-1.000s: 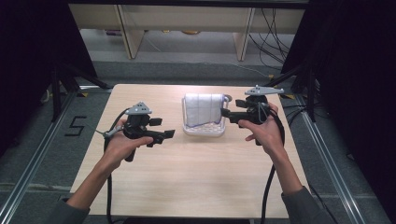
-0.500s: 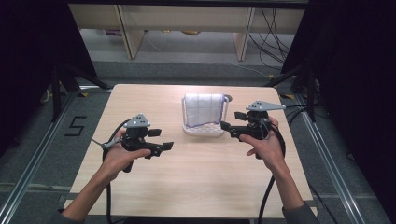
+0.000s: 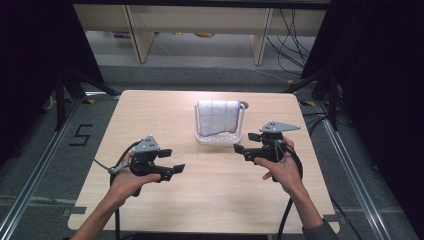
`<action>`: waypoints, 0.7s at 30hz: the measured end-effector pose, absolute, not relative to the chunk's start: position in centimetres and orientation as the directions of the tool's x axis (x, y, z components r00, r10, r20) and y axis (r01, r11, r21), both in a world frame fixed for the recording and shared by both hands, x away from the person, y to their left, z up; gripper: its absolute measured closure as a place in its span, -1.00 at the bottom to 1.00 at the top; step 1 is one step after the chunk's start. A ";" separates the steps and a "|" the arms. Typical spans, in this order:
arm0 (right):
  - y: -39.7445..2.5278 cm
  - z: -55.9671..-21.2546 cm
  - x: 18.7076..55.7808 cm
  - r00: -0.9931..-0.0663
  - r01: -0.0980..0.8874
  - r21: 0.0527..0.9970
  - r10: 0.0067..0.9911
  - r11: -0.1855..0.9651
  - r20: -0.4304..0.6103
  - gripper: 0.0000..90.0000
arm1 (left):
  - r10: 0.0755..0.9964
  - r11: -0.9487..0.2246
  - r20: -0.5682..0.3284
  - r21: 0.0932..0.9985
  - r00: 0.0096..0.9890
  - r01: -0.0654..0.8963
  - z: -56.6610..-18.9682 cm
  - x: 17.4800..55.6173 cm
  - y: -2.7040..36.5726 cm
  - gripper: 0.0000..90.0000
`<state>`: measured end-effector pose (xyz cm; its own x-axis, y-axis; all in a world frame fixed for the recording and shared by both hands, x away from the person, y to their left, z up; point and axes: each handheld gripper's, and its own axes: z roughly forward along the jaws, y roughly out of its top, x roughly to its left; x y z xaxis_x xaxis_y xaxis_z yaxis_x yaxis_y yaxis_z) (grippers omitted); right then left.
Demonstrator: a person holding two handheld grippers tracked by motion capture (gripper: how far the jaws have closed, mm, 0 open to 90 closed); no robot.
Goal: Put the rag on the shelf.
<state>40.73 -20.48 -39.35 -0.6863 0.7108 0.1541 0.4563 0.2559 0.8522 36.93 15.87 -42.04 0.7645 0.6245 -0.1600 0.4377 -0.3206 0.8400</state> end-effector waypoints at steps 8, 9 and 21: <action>-20.6 -40.5 39.6 -0.669 0.476 0.847 0.723 0.236 0.174 -0.45 | 0.580 -0.327 -0.172 0.846 0.796 0.421 -43.5 35.7 16.8 -0.46; -20.7 -40.7 39.4 -0.671 0.481 0.840 0.721 0.251 0.169 -0.47 | 0.585 -0.329 -0.168 0.845 0.793 0.422 -43.8 35.5 16.9 -0.47; -20.4 -43.5 37.7 -0.677 0.527 0.807 0.705 0.266 0.210 -0.57 | 0.574 -0.306 -0.205 0.845 0.793 0.440 -46.9 33.5 17.5 -0.54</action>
<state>37.68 -20.36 -43.49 -0.6775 0.7051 0.2096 0.5267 0.2662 0.8073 33.51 17.47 -46.87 0.7931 0.5735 -0.2052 0.4396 -0.3057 0.8446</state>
